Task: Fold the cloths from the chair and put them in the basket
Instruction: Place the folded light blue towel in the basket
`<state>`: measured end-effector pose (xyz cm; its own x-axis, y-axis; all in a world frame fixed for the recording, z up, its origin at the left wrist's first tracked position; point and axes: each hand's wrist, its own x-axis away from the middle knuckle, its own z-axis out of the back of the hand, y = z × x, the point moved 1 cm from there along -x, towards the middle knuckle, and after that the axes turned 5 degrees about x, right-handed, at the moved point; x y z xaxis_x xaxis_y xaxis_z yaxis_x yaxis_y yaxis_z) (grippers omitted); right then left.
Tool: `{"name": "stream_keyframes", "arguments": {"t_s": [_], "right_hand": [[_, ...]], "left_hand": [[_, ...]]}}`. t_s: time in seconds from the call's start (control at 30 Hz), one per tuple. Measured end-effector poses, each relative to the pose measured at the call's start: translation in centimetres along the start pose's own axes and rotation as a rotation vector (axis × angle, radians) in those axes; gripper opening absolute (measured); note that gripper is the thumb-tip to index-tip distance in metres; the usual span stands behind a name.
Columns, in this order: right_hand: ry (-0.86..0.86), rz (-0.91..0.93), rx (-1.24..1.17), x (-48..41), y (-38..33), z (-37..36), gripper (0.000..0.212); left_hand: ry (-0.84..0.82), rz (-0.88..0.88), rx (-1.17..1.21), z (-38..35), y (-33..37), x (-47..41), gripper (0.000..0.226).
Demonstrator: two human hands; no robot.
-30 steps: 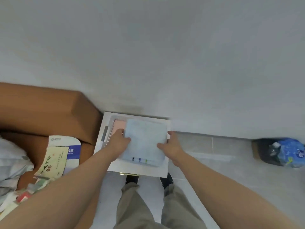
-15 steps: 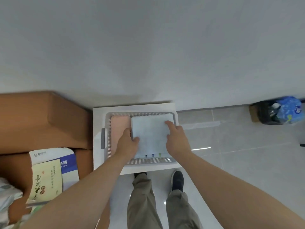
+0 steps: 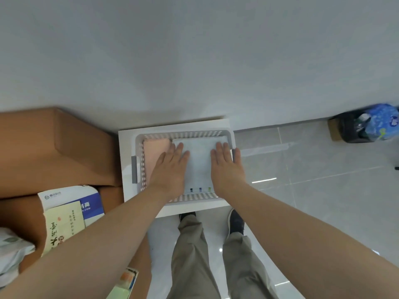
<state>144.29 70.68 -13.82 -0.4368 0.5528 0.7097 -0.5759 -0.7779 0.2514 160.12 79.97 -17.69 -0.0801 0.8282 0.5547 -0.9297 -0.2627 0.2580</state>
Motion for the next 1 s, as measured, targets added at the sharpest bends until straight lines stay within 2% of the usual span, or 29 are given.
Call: {"name": "stream_keyframes", "arguments": {"t_s": [0.17, 0.27, 0.33, 0.4, 0.5, 0.57, 0.67, 0.8, 1.0], "right_hand": [[-0.057, 0.020, 0.013, -0.6, -0.2, 0.1, 0.100], [-0.031, 0.036, -0.100, 1.2, 0.8, 1.1, 0.095], [0.014, 0.029, -0.279, 3.5, 2.2, 2.3, 0.084], [0.067, -0.016, -0.560, 6.3, 4.2, 3.4, 0.066], [0.106, -0.154, -0.973, 10.8, 8.0, 4.6, 0.046], [0.169, -0.184, -1.107, 13.9, 10.9, 5.0, 0.040], [0.297, -0.220, -1.265, 18.1, 16.3, 5.0, 0.034], [0.438, -0.321, -1.461, 23.0, 25.3, 2.4, 0.031], [0.617, -0.427, -1.486, 31.0, 41.2, -5.0, 0.029]], "left_hand": [[-0.039, 0.070, -0.018, 0.6, 0.8, -0.1, 0.092], [-0.054, 0.124, -0.034, 2.5, 2.4, 1.3, 0.081], [-0.068, 0.155, 0.039, 4.9, 4.2, 2.8, 0.059], [-0.121, 0.177, 0.147, 7.6, 6.3, 4.5, 0.039], [-0.204, 0.124, 0.185, 11.6, 10.4, 7.0, 0.032], [-0.216, 0.069, 0.193, 13.6, 13.6, 8.3, 0.034], [-0.155, -0.009, 0.199, 16.3, 19.0, 8.8, 0.036], [0.010, -0.094, 0.114, 20.2, 28.4, 6.9, 0.034], [0.188, -0.252, 0.083, 23.9, 47.3, 4.2, 0.030]]}}
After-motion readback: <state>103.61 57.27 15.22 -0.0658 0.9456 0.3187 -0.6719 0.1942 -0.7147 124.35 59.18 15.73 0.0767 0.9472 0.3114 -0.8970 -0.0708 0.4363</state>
